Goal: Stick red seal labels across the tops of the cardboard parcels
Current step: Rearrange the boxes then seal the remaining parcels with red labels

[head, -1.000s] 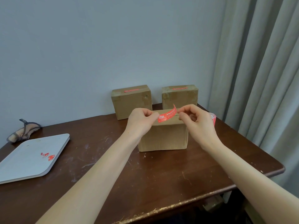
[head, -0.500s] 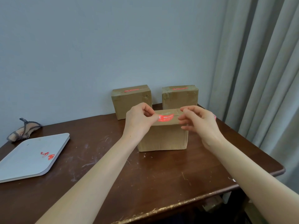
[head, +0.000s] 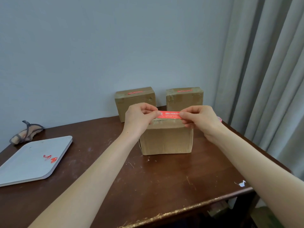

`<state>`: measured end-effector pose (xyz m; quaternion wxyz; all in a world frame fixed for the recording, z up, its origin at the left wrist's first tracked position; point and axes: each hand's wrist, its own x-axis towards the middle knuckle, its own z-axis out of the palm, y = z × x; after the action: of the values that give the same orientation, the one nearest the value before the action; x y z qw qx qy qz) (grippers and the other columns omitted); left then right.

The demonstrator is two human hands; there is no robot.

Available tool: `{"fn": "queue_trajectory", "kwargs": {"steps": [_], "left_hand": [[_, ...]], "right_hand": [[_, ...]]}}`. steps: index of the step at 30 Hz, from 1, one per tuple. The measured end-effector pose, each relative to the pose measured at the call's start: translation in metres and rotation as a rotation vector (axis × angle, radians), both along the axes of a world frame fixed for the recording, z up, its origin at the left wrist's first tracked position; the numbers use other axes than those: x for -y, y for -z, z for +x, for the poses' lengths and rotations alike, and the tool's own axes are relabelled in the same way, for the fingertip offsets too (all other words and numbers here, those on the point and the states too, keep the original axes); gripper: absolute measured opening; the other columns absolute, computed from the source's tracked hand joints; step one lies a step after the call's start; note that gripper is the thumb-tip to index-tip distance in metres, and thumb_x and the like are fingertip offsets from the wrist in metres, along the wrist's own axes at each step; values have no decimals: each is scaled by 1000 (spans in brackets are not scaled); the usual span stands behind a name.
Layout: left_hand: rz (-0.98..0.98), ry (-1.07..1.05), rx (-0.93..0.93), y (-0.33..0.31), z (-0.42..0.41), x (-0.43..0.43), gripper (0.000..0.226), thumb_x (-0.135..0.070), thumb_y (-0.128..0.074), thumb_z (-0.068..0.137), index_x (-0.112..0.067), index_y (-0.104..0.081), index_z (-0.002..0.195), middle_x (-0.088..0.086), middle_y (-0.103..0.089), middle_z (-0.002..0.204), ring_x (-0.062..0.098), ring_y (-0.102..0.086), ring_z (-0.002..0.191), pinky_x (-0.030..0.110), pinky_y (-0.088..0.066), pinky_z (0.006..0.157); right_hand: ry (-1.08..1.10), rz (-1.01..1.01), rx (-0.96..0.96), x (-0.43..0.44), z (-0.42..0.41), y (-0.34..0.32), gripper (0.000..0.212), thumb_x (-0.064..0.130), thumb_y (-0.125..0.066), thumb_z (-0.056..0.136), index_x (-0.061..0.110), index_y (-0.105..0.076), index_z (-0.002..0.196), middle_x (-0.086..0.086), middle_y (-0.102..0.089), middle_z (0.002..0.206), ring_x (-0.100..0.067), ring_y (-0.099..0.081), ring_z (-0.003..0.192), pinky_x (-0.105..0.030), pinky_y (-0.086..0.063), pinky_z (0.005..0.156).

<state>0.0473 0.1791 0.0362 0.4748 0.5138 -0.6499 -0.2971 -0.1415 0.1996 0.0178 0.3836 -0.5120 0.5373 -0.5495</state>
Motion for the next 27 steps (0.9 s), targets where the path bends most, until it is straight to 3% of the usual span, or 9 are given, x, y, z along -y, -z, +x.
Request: {"fn": "queue_trajectory", "kwargs": {"steps": [9, 13, 19, 22, 24, 27], "left_hand": [[132, -7, 37, -9, 0, 37, 11, -19, -70, 85, -22, -69, 74, 0, -69, 91, 19, -64, 85, 35, -57, 78], [88, -32, 132, -5, -1, 50, 15, -17, -71, 82, -21, -66, 68, 6, -70, 82, 16, -62, 78, 33, -56, 74], [58, -91, 342, 7, 0, 58, 12, -23, -75, 78, -22, -66, 70, -8, -62, 71, 10, -60, 75, 20, -43, 58], [41, -100, 387, 12, -2, 59, 10, -25, -75, 79, -20, -67, 82, -7, -63, 76, 13, -61, 80, 22, -43, 65], [32, -106, 411, 15, -5, 59, 22, -28, -75, 78, -19, -64, 95, -4, -65, 87, 13, -60, 85, 24, -43, 69], [20, -110, 449, 21, -8, 61, 26, -28, -75, 78, -20, -62, 99, -2, -66, 94, 13, -60, 90, 25, -43, 71]], "right_hand": [[6, 53, -171, 37, 0, -21, 12, 15, -70, 87, 4, -70, 83, -5, -65, 68, -8, -58, 56, -13, -49, 49], [7, 94, -291, 52, 5, -22, 13, 13, -69, 87, 6, -68, 76, -6, -66, 68, -9, -59, 56, -14, -47, 45], [-3, 161, -580, 64, 8, -17, 21, 22, -72, 85, 4, -72, 74, -2, -60, 57, -10, -51, 53, -23, -45, 55], [22, 178, -703, 71, 7, -14, 24, 26, -72, 84, 2, -74, 83, -5, -66, 70, -12, -55, 60, -29, -49, 66], [41, 208, -772, 75, 5, -10, 28, 28, -71, 83, 1, -73, 90, -10, -72, 83, -17, -58, 67, -35, -54, 72], [50, 224, -836, 79, 5, -6, 31, 29, -69, 82, -1, -72, 92, -13, -73, 96, -19, -57, 69, -34, -52, 69]]}}
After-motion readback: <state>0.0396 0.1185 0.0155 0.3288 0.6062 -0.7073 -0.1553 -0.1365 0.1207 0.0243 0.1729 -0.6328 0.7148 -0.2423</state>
